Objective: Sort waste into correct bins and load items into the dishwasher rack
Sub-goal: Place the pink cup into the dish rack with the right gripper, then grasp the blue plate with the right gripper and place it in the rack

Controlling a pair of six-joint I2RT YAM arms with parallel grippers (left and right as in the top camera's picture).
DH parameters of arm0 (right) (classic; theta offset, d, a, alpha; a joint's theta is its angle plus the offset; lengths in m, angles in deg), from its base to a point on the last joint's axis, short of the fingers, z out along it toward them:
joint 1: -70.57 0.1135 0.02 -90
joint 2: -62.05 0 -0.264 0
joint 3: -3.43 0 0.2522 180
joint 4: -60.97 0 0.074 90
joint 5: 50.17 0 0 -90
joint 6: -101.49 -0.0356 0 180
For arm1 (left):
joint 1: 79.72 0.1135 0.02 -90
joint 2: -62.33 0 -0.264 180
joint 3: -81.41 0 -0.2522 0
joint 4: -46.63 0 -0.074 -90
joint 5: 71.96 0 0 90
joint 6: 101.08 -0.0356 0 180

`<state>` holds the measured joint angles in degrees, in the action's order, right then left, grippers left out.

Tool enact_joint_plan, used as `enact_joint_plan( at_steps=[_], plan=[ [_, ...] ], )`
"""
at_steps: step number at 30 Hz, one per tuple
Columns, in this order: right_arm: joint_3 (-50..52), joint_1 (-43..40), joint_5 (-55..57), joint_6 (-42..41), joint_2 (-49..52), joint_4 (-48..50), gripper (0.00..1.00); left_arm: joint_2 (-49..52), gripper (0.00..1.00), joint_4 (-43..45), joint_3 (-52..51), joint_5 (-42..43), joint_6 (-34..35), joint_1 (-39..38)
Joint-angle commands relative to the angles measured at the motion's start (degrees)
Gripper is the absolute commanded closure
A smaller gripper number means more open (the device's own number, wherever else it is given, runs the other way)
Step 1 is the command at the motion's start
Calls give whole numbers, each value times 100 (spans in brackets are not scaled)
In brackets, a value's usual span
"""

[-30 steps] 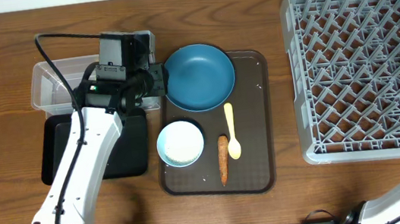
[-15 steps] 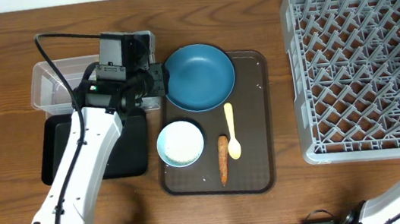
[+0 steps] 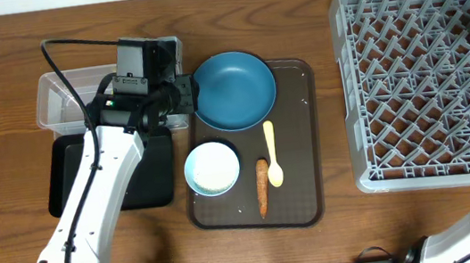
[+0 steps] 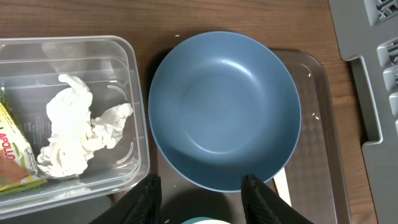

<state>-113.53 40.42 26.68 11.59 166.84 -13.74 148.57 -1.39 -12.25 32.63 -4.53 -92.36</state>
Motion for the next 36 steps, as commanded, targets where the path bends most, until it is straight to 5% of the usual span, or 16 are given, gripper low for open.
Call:
enact_joint_plan(
  at_steps=[1, 8, 18, 27, 36],
  plan=[
    [-151, 592, -1235, 236, -258, 138, 1, 24, 56, -63, 39, -76, -76, 9],
    [-50, 2096, -1182, 664, -70, 190, 4, 22, 56, -452, 42, -789, -72, 11],
    [-48, 3956, -496, 247, 911, 697, 12, -24, 56, -949, 42, -927, 278, 527],
    [-48, 4913, 531, -1025, 1950, 1172, 53, -55, 55, -1110, 42, -927, 275, 883],
    [-48, 5344, 1246, -1104, 2350, 1322, 61, -55, 55, -1115, 42, -927, 275, 883]
  ],
)
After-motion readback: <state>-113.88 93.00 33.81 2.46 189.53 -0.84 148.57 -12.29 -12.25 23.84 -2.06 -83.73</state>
